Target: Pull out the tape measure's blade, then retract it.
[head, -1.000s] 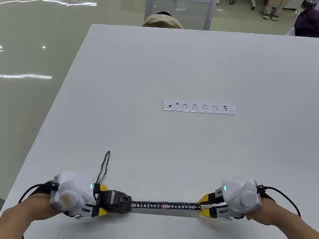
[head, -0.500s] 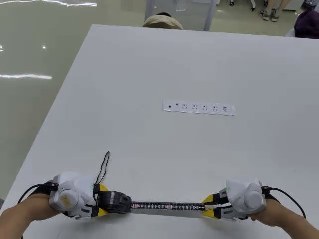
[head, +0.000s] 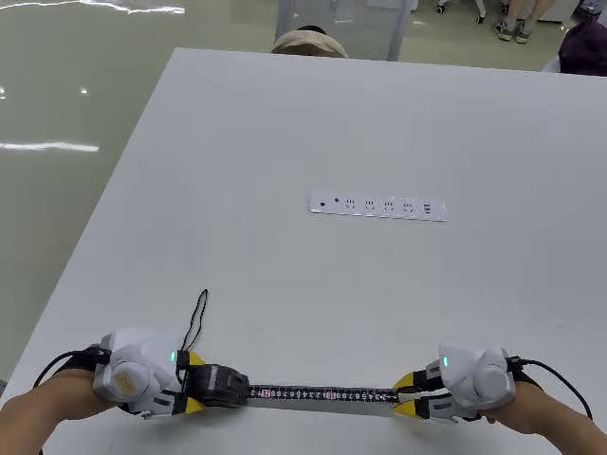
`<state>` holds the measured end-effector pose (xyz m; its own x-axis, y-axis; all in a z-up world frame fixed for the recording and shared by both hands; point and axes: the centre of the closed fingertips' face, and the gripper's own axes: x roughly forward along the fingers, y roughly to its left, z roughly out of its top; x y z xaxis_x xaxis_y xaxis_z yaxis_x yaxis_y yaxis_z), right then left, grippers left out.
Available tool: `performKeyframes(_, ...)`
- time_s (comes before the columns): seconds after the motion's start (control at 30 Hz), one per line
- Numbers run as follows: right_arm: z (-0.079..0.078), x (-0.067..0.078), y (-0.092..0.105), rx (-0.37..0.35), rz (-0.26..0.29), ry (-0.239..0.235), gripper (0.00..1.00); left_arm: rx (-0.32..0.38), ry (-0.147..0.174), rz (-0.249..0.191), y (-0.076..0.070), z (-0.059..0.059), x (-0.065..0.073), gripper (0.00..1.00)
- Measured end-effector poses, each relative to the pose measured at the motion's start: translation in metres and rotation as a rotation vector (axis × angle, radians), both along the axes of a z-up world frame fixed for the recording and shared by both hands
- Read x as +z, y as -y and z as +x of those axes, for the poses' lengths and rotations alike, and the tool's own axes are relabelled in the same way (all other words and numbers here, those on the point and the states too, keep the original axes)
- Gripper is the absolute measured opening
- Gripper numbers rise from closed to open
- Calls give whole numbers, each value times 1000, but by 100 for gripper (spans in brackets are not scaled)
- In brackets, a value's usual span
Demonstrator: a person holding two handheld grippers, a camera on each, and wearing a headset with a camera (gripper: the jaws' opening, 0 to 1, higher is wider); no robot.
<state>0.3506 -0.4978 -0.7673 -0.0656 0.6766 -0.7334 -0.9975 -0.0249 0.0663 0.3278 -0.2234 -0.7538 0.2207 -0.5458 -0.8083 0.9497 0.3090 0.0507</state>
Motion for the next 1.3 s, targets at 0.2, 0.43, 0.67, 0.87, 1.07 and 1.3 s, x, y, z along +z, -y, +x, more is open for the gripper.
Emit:
performKeyframes(0.2, 1, -2, 6, -9, -7, -2, 10, -2, -1, 2, 0, 0, 0, 27)
performKeyframes(0.43, 1, -2, 9, -15, -12, -4, 10, -3, -2, 3, 1, 0, 1, 27)
performKeyframes(0.67, 3, -2, 9, -9, -24, 14, 11, -5, -5, 1, 4, 0, 1, 28)
performKeyframes(0.87, 3, -4, 9, -10, -35, 17, 11, -7, -7, 2, 4, 0, 1, 28)
performKeyframes(1.07, 3, -7, 9, -8, -47, 19, 12, -6, -8, 3, 5, 0, 0, 28)
performKeyframes(1.3, 3, -12, 9, -11, -66, 15, 12, -8, -11, 1, 6, 1, 0, 28)
